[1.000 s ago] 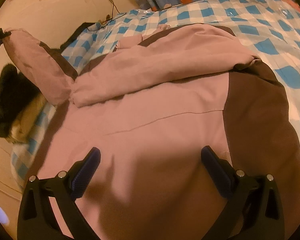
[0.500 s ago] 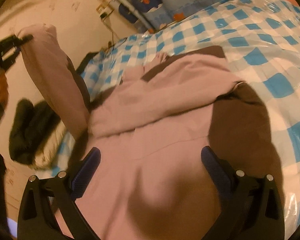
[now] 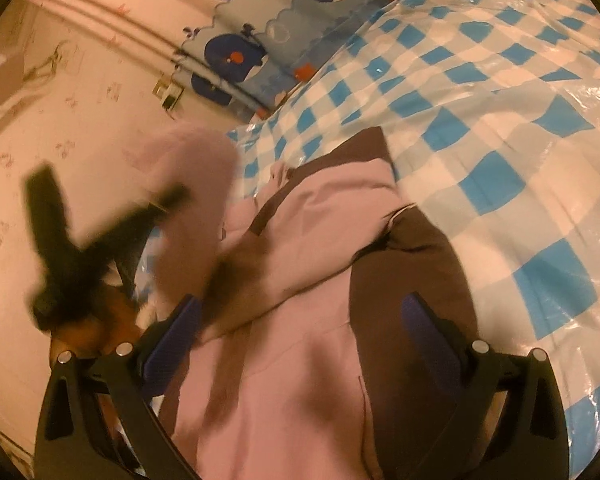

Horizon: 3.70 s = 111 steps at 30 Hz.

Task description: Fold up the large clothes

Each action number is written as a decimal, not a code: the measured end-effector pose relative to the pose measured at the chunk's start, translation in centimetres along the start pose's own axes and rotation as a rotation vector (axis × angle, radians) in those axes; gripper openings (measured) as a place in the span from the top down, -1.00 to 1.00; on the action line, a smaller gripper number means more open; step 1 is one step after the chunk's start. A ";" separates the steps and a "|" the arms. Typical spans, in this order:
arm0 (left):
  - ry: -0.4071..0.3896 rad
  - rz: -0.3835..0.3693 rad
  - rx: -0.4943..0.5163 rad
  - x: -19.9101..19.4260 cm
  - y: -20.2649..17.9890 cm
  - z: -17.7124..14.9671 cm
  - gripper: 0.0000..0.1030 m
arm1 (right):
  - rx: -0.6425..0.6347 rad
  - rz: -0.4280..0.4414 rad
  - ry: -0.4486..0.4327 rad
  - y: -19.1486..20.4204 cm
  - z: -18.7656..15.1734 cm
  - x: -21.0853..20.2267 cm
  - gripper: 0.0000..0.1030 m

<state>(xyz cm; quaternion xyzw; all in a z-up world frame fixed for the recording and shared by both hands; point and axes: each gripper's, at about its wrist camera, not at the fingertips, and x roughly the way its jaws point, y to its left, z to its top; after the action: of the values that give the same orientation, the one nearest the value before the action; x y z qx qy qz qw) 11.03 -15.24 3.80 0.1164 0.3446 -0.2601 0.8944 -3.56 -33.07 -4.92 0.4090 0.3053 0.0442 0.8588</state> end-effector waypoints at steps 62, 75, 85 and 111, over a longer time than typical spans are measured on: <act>0.198 0.260 -0.370 7.0 26.4 -9.7 -0.46 | -0.498 -0.446 0.302 2.4 8.1 25.1 -0.88; 0.181 0.231 -0.304 -15.4 24.2 -19.9 -0.60 | -0.495 -0.315 0.337 1.2 2.6 0.7 -0.87; 0.242 0.016 -0.739 -28.6 26.5 -38.2 -0.62 | -0.152 -0.163 0.493 -6.2 -7.5 -11.3 -0.87; 0.303 -0.226 -0.832 -26.5 20.1 -41.0 -0.70 | 0.140 0.122 0.598 -8.7 -14.5 -13.1 -0.87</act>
<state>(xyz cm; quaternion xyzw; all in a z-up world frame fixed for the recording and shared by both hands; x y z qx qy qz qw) -17.39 27.67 -7.83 -0.2544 0.5572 -0.1756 0.7707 -23.80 -33.27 -11.79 0.4536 0.5215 0.1929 0.6965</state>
